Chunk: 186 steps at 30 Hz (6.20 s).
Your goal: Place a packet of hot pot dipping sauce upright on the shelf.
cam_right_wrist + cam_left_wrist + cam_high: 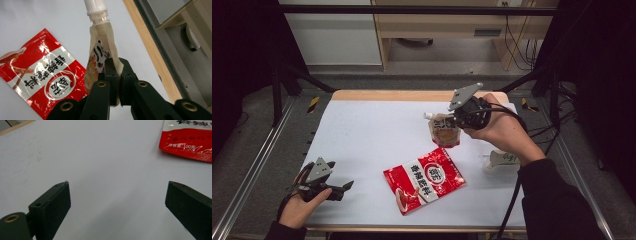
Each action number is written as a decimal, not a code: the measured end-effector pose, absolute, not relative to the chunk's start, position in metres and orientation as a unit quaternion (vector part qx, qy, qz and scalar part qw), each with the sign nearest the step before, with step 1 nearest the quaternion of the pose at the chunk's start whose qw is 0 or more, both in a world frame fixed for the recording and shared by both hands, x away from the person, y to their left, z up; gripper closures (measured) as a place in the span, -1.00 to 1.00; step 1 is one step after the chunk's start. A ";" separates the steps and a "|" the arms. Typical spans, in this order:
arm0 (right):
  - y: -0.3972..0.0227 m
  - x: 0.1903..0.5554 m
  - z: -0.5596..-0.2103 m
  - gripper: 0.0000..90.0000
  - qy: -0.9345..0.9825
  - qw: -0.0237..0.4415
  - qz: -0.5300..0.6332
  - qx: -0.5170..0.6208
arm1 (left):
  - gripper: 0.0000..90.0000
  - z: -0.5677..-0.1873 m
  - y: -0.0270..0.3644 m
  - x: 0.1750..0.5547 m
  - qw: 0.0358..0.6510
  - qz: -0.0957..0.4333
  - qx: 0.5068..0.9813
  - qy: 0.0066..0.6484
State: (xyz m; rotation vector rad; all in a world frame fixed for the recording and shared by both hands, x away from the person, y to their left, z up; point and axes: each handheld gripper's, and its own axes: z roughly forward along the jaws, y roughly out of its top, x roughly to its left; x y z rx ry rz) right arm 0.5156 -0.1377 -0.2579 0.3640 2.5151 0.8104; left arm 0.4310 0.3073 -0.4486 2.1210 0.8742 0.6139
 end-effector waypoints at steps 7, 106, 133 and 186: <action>-0.160 0.510 -0.249 0.96 0.906 0.252 0.305 0.154 | -0.87 -0.451 0.309 0.432 0.369 0.246 0.826 0.349; -0.288 0.511 -0.342 0.94 0.895 0.207 0.288 0.271 | -0.88 -0.456 0.308 0.435 0.359 0.232 0.840 0.334; -0.268 0.495 -0.321 -0.18 0.879 0.234 0.305 0.282 | -0.88 -0.458 0.306 0.435 0.351 0.230 0.845 0.329; -0.156 0.421 -0.421 -0.77 0.818 0.223 0.363 0.387 | -0.88 -0.460 0.299 0.433 0.342 0.223 0.858 0.313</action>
